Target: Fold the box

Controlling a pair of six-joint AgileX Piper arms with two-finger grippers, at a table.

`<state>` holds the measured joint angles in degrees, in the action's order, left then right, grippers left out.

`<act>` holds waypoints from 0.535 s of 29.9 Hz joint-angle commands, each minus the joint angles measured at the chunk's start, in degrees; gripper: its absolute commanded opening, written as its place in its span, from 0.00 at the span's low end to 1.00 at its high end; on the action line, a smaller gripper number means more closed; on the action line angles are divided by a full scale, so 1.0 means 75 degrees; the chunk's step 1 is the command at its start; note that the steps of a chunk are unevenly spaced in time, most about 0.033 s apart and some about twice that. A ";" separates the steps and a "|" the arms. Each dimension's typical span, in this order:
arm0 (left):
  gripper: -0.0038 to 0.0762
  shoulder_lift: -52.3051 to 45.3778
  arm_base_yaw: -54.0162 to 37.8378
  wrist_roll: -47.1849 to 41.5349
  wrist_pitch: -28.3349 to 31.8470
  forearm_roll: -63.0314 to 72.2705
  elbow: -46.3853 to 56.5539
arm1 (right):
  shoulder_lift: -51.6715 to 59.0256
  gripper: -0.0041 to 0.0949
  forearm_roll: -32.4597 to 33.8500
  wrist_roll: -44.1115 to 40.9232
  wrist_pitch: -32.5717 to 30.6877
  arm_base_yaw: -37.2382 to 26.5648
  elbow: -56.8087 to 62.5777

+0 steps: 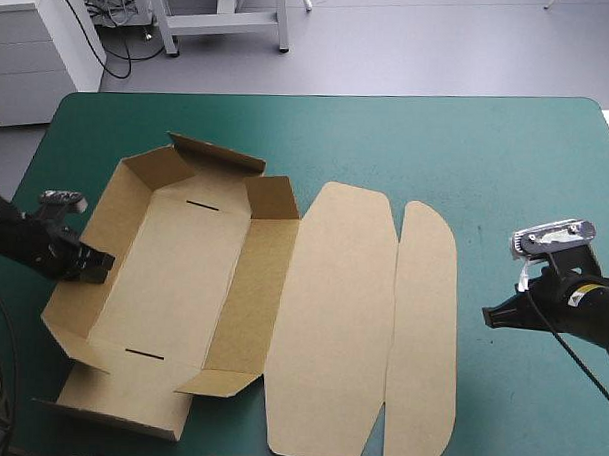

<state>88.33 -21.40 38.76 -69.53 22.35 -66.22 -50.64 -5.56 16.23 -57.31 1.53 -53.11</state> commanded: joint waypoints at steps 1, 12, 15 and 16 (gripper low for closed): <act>0.04 -0.0328 0.0988 -0.0557 -0.0521 -0.0293 -0.0936 | 0.0069 0.03 -0.0086 0.0026 0.0354 -0.0070 -0.0159; 0.04 0.0102 0.4813 -0.2192 0.1073 -0.3569 -0.2463 | 0.0069 0.03 -0.0115 0.0121 0.0258 -0.0070 -0.0159; 0.04 0.0236 0.5595 -0.2456 0.1568 -0.4559 -0.2680 | 0.0069 0.03 -0.0115 0.0199 0.0122 -0.0070 -0.0159; 0.04 0.0257 0.5783 -0.2534 0.1745 -0.4824 -0.2715 | 0.0069 0.03 -0.0115 0.0199 0.0118 -0.0070 -0.0159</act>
<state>92.07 17.76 21.98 -62.31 -6.71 -83.71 -50.64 -6.01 16.83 -57.97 1.53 -53.11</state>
